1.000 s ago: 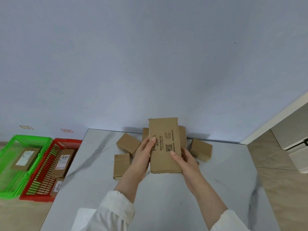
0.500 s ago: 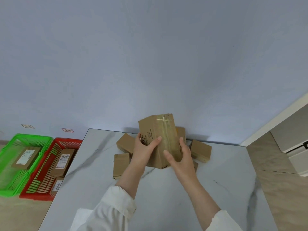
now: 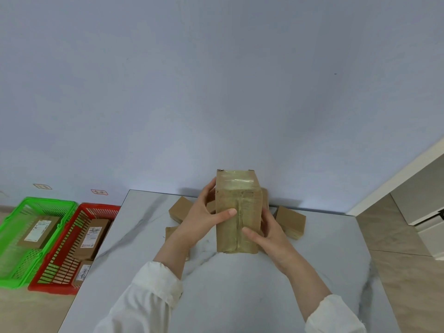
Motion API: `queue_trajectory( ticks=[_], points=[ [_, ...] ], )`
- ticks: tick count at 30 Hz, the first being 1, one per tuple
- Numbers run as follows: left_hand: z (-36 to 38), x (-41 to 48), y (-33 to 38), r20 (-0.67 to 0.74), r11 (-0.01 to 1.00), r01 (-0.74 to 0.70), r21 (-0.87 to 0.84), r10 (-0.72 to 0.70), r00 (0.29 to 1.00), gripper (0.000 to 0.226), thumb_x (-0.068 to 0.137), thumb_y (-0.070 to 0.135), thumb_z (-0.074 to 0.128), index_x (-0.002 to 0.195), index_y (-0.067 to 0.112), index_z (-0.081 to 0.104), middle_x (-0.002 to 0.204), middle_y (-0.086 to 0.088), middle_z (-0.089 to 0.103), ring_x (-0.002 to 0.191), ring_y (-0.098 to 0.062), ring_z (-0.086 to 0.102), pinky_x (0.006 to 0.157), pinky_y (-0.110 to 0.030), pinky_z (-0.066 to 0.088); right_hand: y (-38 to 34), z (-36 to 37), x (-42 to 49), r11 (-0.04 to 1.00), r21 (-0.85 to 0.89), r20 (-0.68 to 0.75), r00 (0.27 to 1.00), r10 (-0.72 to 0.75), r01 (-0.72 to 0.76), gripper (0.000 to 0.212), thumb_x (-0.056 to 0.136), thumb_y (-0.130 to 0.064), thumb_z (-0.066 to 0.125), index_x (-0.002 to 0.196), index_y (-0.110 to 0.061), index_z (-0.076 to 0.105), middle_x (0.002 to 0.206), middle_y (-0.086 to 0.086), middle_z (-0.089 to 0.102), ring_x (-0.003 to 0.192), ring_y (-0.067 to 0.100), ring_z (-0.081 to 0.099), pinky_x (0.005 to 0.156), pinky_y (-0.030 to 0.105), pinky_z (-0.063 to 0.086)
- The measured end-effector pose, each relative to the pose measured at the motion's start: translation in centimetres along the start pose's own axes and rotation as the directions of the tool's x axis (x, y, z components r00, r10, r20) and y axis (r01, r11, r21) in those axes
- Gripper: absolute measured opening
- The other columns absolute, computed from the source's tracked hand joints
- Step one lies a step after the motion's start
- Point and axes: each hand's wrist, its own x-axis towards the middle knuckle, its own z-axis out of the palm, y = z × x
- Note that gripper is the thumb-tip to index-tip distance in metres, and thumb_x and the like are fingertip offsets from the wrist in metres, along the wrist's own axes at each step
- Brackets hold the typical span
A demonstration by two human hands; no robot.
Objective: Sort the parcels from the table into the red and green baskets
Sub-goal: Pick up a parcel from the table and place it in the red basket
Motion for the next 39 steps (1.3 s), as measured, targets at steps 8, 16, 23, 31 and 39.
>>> queue_trajectory(
  ticks=[8,16,23,31,39],
  points=[
    [0.9,-0.7,-1.6,0.112,0.892,-0.291,0.346,0.269,0.957,0.099,0.059,0.046,0.079,0.137,0.039,0.02,0.14,0.009,0.029,0.13,0.003,0.031,0.104,-0.009,0.029,-2.4,-0.8,0.7,0.899,0.312,0.078,0.951,0.298,-0.307,0.078,0.075,-0.076,0.038,0.13,-0.023,0.055,0.124,0.003,0.064,0.117,0.022,0.06,0.104,0.055,0.038],
    [0.5,-0.7,-0.9,0.166,0.988,-0.028,0.151,0.003,0.986,0.078,0.078,0.075,0.037,0.144,0.046,0.006,0.156,0.021,-0.001,0.144,0.002,0.0,0.118,-0.023,0.009,-1.9,1.2,0.1,0.951,0.269,-0.092,0.978,0.185,-0.154,0.042,0.092,-0.046,0.043,0.127,-0.026,0.052,0.122,-0.006,0.063,0.109,0.008,0.061,0.085,0.028,0.05],
    [0.8,0.5,0.3,0.145,0.945,0.219,-0.242,-0.188,0.971,0.062,0.092,0.061,0.033,0.135,0.02,0.05,0.136,0.0,0.056,0.128,-0.012,0.049,0.109,-0.033,0.036,-1.6,2.5,0.0,0.999,0.007,-0.122,0.992,-0.037,0.038,0.071,0.085,-0.054,0.05,0.147,-0.031,0.025,0.145,-0.008,0.041,0.129,0.001,0.043,0.106,0.026,0.04],
    [0.9,1.0,-1.1,0.104,0.865,0.17,-0.472,-0.137,0.985,0.062,0.089,0.025,0.048,0.146,0.036,0.027,0.135,0.002,0.055,0.118,-0.019,0.058,0.09,-0.036,0.049,-1.8,1.7,0.0,0.992,0.035,-0.09,0.989,-0.117,0.121,0.076,0.077,-0.057,0.06,0.143,-0.039,0.026,0.152,-0.016,0.028,0.137,-0.001,0.031,0.112,0.034,0.034],
    [0.9,0.5,-1.7,0.11,0.882,0.129,-0.453,-0.088,0.99,0.073,0.063,0.014,0.059,0.133,0.033,0.048,0.127,0.0,0.061,0.116,-0.023,0.058,0.086,-0.036,0.051,-1.5,1.4,0.1,0.991,0.121,-0.188,0.982,-0.025,0.048,0.075,0.075,-0.029,0.07,0.137,-0.043,0.031,0.142,-0.012,0.043,0.122,0.003,0.049,0.094,0.029,0.049]
  ],
)
